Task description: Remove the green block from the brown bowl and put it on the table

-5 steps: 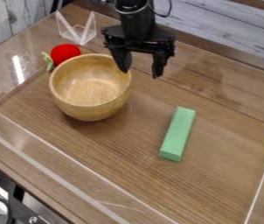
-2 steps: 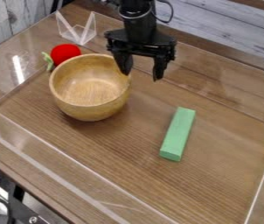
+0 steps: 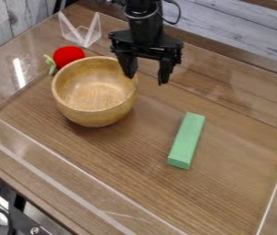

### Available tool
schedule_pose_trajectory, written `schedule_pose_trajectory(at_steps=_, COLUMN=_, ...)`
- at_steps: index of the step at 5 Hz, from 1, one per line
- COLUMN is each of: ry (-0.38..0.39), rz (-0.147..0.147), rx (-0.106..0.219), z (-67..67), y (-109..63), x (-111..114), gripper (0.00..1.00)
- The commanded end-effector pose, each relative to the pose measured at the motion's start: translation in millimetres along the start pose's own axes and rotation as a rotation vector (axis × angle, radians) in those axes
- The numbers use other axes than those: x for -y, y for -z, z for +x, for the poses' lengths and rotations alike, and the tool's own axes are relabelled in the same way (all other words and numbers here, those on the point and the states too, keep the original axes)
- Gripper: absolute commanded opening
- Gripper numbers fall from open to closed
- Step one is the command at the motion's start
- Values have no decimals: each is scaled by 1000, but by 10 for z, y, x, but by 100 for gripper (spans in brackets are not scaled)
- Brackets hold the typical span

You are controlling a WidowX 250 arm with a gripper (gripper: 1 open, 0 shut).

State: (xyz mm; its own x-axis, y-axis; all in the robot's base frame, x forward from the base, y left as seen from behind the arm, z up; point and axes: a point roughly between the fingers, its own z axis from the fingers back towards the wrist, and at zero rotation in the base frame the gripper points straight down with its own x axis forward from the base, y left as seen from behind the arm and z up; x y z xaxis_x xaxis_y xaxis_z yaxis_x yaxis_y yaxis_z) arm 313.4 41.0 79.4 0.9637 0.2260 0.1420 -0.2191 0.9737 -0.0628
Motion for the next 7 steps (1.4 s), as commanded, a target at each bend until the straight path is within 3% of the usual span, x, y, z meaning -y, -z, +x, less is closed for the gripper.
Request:
schedule_pose_trajectory(at_steps=1, ry=-8, rz=-5, rx=72, z=13, y=-271, x=-14, gripper=100)
schedule_pose_trajectory(at_steps=2, ry=-13, rz=-13, rx=80, z=-17, y=-298, x=-8, gripper=100)
schedule_pose_trajectory(at_steps=3, ry=1, rz=-14, rx=92, z=110, y=-261, x=-159, gripper=0)
schedule_pose_trajectory(at_steps=4, ry=11, rz=-11, rx=83, z=189, y=-218, x=-295, gripper=100)
schedule_pose_trajectory(at_steps=7, ry=-29, rz=-15, rx=48, z=77, y=-226, x=-137, gripper=100)
